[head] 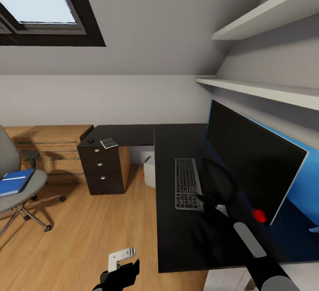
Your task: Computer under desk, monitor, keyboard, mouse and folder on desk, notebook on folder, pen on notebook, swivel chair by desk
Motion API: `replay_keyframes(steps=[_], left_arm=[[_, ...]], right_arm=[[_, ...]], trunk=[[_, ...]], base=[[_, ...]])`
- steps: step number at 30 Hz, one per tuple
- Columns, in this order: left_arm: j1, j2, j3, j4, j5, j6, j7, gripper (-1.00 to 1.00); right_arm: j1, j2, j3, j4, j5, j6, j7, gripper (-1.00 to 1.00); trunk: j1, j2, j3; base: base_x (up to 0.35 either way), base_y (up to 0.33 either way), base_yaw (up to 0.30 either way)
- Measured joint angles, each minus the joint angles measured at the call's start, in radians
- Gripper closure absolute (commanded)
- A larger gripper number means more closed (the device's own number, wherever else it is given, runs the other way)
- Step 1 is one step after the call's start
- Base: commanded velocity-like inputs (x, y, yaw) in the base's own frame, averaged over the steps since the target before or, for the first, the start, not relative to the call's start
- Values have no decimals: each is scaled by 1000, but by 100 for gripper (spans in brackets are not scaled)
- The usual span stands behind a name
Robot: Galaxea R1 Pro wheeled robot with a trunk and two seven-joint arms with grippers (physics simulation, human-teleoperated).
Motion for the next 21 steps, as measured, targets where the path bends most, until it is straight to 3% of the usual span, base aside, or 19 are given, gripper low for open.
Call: replay_keyframes(steps=[15, 21], left_arm=[[0, 5, 8, 0, 1, 0, -1, -100], [0, 4, 29, 0, 2, 0, -2, -100]], right_arm=[[2, 1, 0, 1, 0, -1, 0, -100], [2, 2, 1, 15, 0, -2, 0, -100]], trunk=[[0, 0, 0], [0, 0, 0]], base=[[-299, -137, 0], [-302, -134, 0]])
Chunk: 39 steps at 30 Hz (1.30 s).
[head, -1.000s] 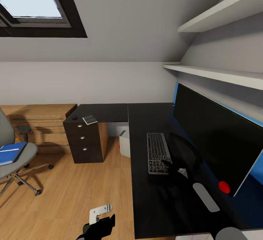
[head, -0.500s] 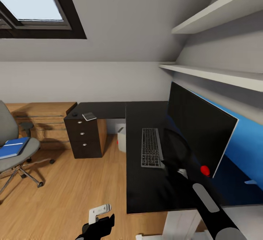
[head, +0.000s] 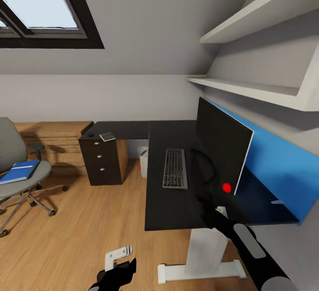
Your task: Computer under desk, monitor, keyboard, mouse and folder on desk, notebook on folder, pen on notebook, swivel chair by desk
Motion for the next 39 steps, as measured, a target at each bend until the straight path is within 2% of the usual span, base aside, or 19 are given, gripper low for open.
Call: replay_keyframes(steps=[7, 11, 14, 15, 16, 18, 25, 26, 30, 31, 32, 33, 35, 36, 37, 38, 39], left_arm=[[0, 1, 28, 1, 1, 0, 0, -100], [0, 0, 76, 4, 1, 1, -3, -100], [0, 0, 104, 16, 2, 1, -5, -100], [0, 0, 117, 24, 2, 2, -6, -100], [0, -1, 119, 27, 2, 2, -6, -100], [0, -1, 120, 28, 2, 1, -6, -100], [0, -3, 116, 33, 1, 0, -4, -100], [0, -3, 116, 40, 0, 0, -4, -100], [1, -3, 115, 74, 1, -2, -4, -100], [0, -3, 115, 103, 1, -2, -5, -100], [0, -3, 115, 121, 1, -3, -6, -100], [1, -2, 115, 181, 0, -3, -8, -100], [1, -3, 115, 234, -3, -8, -9, -100], [1, -3, 116, 281, -4, -22, -9, -100], [1, -3, 115, 305, -4, -34, -9, -100], [1, -2, 115, 375, -4, -87, -10, -100], [0, -2, 114, 405, -6, -110, -10, -100]], right_arm=[[1, 3, 6, 11, 1, -4, 0, -100], [3, 17, 22, 13, 11, -9, 0, -100], [10, 27, 29, 13, 39, -13, 0, -100], [29, 31, 33, 13, 87, -17, 1, -100], [44, 33, 34, 12, 115, -18, 1, -100], [61, 35, 35, 12, 144, -18, 1, -100], [124, 39, 40, 12, 304, -34, 0, -100], [142, 40, 44, 12, 362, -48, 0, -100], [181, 42, 50, 14, 488, -96, 0, -100], [197, 45, 53, 20, 549, -129, -1, -100], [205, 47, 54, 28, 580, -149, -1, -100], [219, 59, 56, 70, 658, -215, -1, -100], [225, 68, 58, 119, 709, -280, -1, -100], [228, 75, 59, 172, 750, -351, -1, -100], [230, 79, 60, 200, 770, -394, -1, -100], [233, 91, 60, 278, 814, -527, -1, -100], [233, 97, 61, 307, 826, -582, 0, -100]], trunk=[[0, 0, 0], [0, 0, 0], [0, 0, 0], [0, 0, 0], [0, 0, 0], [0, 0, 0], [0, 0, 0], [0, 0, 0], [-1, 0, 0], [-4, 7, 3], [-8, 14, 6], [-12, 21, 9], [-20, 35, 16], [-23, 42, 19], [-27, 49, 22], [-31, 56, 25], [-35, 63, 28]], base=[[-306, -127, 0], [-311, -122, 0], [-312, -121, 0], [-312, -115, 0], [-304, -105, 0], [-232, -73, 0], [-84, -25, 0], [-25, -8, 0], [-14, -4, 0], [-7, -2, 0], [-3, -1, 0], [-3, -1, 0], [-2, -1, 0], [-1, 0, 0], [0, 0, 0], [0, 0, 0], [0, 0, 0]])
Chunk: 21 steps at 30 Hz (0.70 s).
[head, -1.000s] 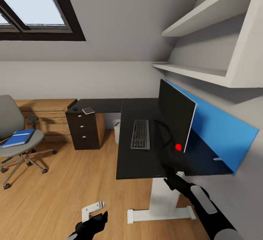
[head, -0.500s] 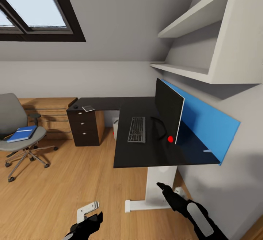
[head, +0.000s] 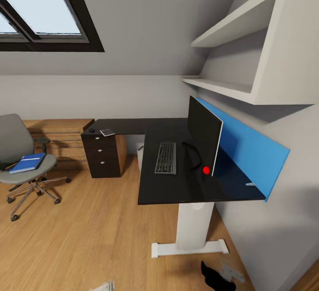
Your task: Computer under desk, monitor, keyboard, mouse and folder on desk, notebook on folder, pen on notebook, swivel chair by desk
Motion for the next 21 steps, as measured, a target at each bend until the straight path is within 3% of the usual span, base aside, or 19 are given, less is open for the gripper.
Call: replay_keyframes(steps=[1, 2, 4, 7, 9, 13, 17, 19, 21], left_arm=[[0, 0, -2, 57, -6, -42, 0, -100], [0, 0, -3, 91, -13, -63, 0, -100], [0, -2, -6, 246, -66, -155, -6, -100], [0, -3, -7, 313, -114, -214, -25, -100], [-1, -2, -7, 361, -148, -256, -57, -100], [-1, -2, -6, 383, -158, -263, -67, -100], [-1, -4, -8, 395, -166, -283, -75, -100], [-1, -5, -8, 424, -173, -346, -76, -100], [-1, -5, -8, 436, -175, -361, -76, -100]], right_arm=[[1, 14, 0, 50, 17, -94, 1, -100], [1, 21, 0, 76, 24, -136, 1, -100], [2, 51, 1, 193, 46, -250, 1, -100], [2, 63, 2, 249, 73, -285, 1, -100], [2, 75, 3, 287, 114, -300, 0, -100], [2, 77, 2, 293, 122, -303, 0, -100], [2, 77, 2, 295, 125, -306, 0, -100], [2, 77, 2, 295, 126, -306, 0, -100], [2, 77, 2, 294, 127, -306, 0, -100]], trunk=[[-4, 7, 3], [-8, 14, 6], [-15, 28, 12], [-27, 49, 22], [-35, 63, 28], [-50, 91, 41], [-50, 91, 41], [-50, 91, 41], [-50, 91, 41]], base=[[0, 0, 0], [0, 0, 0], [0, 0, 0], [0, 0, 0], [0, 0, 0], [0, 0, 0], [0, 0, 0], [-19, 33, 0], [-70, 160, 0]])
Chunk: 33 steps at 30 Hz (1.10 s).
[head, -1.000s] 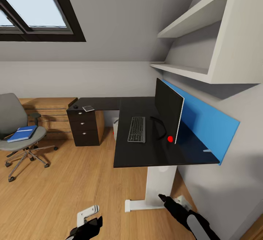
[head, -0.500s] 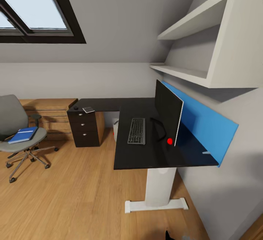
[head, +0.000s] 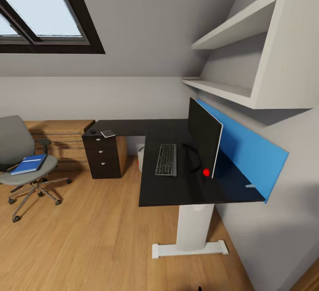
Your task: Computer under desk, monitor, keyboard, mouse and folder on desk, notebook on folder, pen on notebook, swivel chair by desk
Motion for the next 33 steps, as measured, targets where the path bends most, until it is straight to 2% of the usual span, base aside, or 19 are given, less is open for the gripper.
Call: replay_keyframes(steps=[4, 7, 12, 26, 33], left_arm=[[0, -1, -1, 10, 0, -9, 0, -100], [0, -1, -1, 10, 0, -10, 0, -100], [0, -7, -4, 12, 0, -10, 0, -100], [0, -9, -4, 14, 0, -11, 0, -100], [0, -9, -4, 14, 0, -11, 0, -100]], right_arm=[[0, 5, 1, 0, 8, -1, 0, -100], [0, 20, 0, 0, 19, -1, -1, -100], [0, 29, -1, 2, 21, -2, -7, -100], [0, 29, -1, 3, 23, -2, -6, -100], [0, 29, 0, 3, 24, -2, -6, -100]], trunk=[[0, 0, 0], [0, 0, 0], [0, 0, 0], [-1, 0, -8], [-1, 0, -12]], base=[[-32, 280, 0], [-3, 317, 11], [98, 318, 214], [261, 236, 256], [308, 171, 116]])
